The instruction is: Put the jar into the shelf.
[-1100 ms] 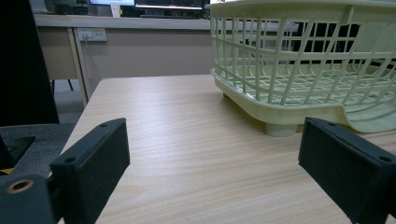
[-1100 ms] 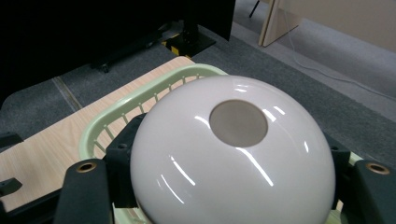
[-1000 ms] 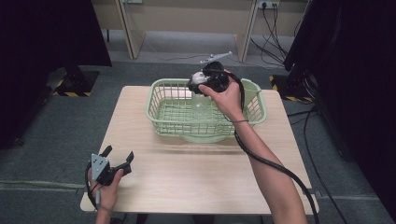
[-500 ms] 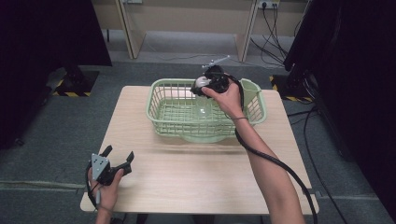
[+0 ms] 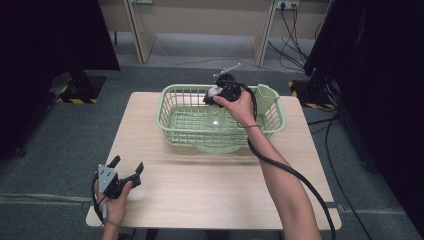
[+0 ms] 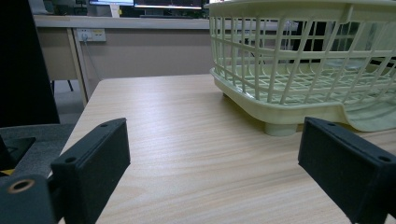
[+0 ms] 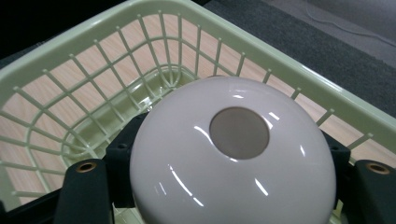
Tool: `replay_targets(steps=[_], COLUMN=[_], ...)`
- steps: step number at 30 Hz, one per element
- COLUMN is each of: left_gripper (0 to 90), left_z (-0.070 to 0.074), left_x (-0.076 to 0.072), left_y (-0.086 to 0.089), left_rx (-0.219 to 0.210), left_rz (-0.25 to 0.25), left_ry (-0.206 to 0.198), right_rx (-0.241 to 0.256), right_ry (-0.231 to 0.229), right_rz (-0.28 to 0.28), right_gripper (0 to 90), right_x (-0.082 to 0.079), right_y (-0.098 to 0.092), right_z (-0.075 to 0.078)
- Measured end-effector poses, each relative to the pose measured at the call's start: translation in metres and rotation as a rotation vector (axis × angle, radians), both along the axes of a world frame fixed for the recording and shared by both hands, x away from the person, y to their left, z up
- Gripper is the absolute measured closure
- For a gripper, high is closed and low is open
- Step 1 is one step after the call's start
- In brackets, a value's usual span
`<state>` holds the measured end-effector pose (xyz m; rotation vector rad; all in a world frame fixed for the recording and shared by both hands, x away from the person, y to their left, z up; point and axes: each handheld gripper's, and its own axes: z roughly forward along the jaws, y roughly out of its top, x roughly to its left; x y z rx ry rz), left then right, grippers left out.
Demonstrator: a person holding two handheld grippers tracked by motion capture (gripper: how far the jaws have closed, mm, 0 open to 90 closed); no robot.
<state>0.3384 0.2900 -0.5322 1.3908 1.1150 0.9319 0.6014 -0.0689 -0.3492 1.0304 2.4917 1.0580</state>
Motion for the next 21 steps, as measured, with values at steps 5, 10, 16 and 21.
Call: replay_targets(steps=[5,10,16,21], left_gripper=[8.7,8.7,8.7,8.8], left_z=[0.0,0.0,0.0,0.0], left_x=[0.0,0.0,0.0,0.0], left_y=[0.0,0.0,0.0,0.0], left_rx=[0.0,0.0,0.004,0.004], left_rz=[0.0,-0.001,-0.002,-0.001], left_ry=[0.0,0.0,0.001,0.0], right_rx=[-0.015,-0.026,-0.042,-0.041], right_ry=[0.022,0.037,0.045,0.053], right_rz=[-0.011,-0.025,-0.037,-0.046], right_gripper=[31.3,31.3,31.2,31.2], right_x=[0.004,0.007,0.009,0.009], right_y=[0.002,0.004,0.005,0.004], right_z=[-0.007,-0.013,-0.019,-0.023])
